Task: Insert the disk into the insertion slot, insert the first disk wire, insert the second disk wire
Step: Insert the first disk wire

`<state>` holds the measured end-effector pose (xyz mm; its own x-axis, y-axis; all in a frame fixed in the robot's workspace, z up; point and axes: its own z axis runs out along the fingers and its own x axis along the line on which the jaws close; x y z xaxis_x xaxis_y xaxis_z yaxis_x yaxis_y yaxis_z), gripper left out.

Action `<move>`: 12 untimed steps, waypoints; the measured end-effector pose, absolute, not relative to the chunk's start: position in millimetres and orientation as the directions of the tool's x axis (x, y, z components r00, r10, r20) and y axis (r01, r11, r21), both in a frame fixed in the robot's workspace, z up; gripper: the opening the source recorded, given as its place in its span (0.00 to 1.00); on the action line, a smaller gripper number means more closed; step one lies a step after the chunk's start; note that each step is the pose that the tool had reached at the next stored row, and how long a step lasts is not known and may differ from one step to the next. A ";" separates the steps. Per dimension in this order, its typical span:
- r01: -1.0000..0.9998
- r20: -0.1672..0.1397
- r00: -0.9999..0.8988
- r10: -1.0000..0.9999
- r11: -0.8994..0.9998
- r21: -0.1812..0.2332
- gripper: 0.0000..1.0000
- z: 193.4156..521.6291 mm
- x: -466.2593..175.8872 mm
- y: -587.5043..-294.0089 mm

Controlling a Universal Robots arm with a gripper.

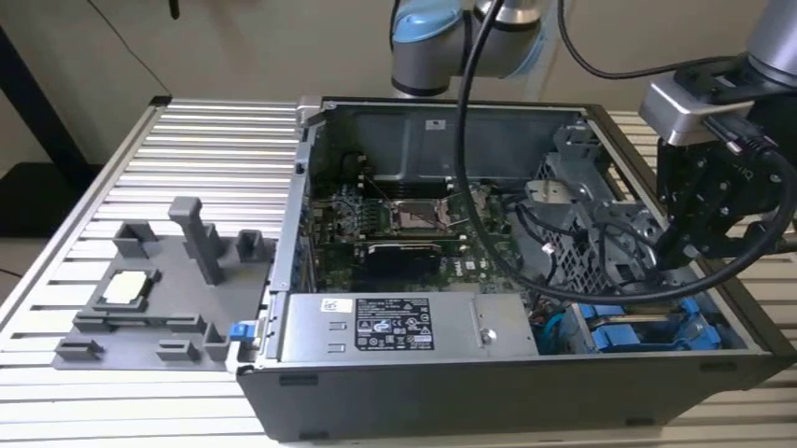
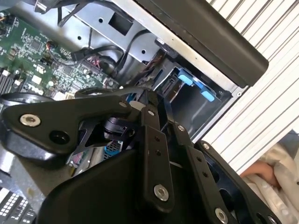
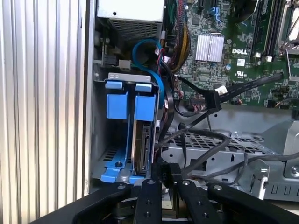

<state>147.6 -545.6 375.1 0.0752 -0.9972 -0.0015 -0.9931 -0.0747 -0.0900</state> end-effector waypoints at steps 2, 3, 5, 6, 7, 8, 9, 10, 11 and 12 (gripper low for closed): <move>-0.994 -0.003 0.074 -0.997 -0.074 -0.086 0.19 373.4 148.5 -545.6; -0.994 -0.004 0.074 -0.997 -0.073 -0.084 0.19 372.6 149.1 -545.6; -0.994 -0.004 0.074 -0.997 -0.073 -0.077 0.19 371.5 150.6 -545.7; -0.995 -0.004 0.073 -0.997 -0.073 -0.073 0.19 370.9 151.4 -545.7; -0.995 -0.004 0.073 -0.997 -0.073 -0.070 0.19 370.3 152.2 -545.8; -0.995 -0.005 0.073 -0.997 -0.073 -0.066 0.19 369.6 153.0 -546.0; -0.995 -0.005 0.073 -0.997 -0.073 -0.062 0.19 369.1 153.7 -546.2; -0.996 -0.005 0.073 -0.997 -0.072 -0.059 0.19 368.5 154.5 -546.4; -0.996 -0.005 0.073 -0.997 -0.072 -0.056 0.19 368.0 155.2 -546.7; -0.996 -0.006 0.073 -0.997 -0.072 -0.053 0.19 367.4 155.9 -547.1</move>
<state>155.9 -547.1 367.4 0.0725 -0.9973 -0.0056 -0.9960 -0.0721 -0.0532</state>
